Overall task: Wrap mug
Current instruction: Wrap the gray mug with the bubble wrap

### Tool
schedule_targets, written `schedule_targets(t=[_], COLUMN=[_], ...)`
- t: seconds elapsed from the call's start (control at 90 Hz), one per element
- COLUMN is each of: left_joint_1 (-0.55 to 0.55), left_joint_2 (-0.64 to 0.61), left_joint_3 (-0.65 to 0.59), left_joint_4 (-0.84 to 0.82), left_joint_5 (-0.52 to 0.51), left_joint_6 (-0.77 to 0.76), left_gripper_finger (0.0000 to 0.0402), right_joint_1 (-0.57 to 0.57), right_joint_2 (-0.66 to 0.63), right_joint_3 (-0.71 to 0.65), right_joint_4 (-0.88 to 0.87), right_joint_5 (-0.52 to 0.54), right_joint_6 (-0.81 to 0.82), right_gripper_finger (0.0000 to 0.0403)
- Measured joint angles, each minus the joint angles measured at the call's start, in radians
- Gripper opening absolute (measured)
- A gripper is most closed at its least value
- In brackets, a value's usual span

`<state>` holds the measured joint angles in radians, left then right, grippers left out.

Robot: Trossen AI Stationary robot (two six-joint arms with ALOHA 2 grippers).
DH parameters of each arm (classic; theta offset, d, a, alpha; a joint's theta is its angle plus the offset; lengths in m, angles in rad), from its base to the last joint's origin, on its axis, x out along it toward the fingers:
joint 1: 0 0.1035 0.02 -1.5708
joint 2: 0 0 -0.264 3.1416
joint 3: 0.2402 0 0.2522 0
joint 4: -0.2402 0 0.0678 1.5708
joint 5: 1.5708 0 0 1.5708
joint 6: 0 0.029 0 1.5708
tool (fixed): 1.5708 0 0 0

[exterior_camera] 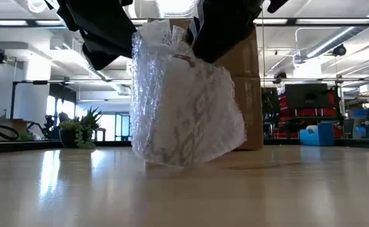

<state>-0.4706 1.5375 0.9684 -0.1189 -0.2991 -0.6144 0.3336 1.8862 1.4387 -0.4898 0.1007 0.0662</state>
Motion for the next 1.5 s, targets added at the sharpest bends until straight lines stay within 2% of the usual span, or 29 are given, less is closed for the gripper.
schedule_targets(t=[0.3,0.744,1.0,1.2,1.311,1.5], left_joint_1=[0.003,0.007,0.010,0.010,0.012,0.041], left_joint_2=[0.002,0.126,0.083,0.025,0.026,0.062], left_joint_3=[0.000,-0.003,-0.003,-0.003,-0.003,-0.003], left_joint_4=[0.023,0.052,0.059,0.064,0.070,0.098], left_joint_5=[-0.005,0.004,-0.009,-0.010,-0.054,-0.062], left_joint_6=[0.010,0.000,-0.020,-0.013,0.010,0.034], left_gripper_finger=[0.0021,0.0021,0.0021,0.0021,0.0021,0.0021], right_joint_1=[0.000,-0.001,-0.007,-0.007,-0.007,-0.007], right_joint_2=[0.034,0.034,0.014,0.055,0.070,0.076], right_joint_3=[0.000,0.054,0.076,0.075,0.075,0.075], right_joint_4=[0.008,-0.025,-0.087,-0.084,-0.067,-0.057], right_joint_5=[-0.022,-0.021,-0.022,-0.023,-0.029,-0.028], right_joint_6=[0.004,0.000,0.000,0.000,-0.005,-0.008], right_gripper_finger=[0.0002,0.0002,0.0002,0.0002,0.0002,0.0002])
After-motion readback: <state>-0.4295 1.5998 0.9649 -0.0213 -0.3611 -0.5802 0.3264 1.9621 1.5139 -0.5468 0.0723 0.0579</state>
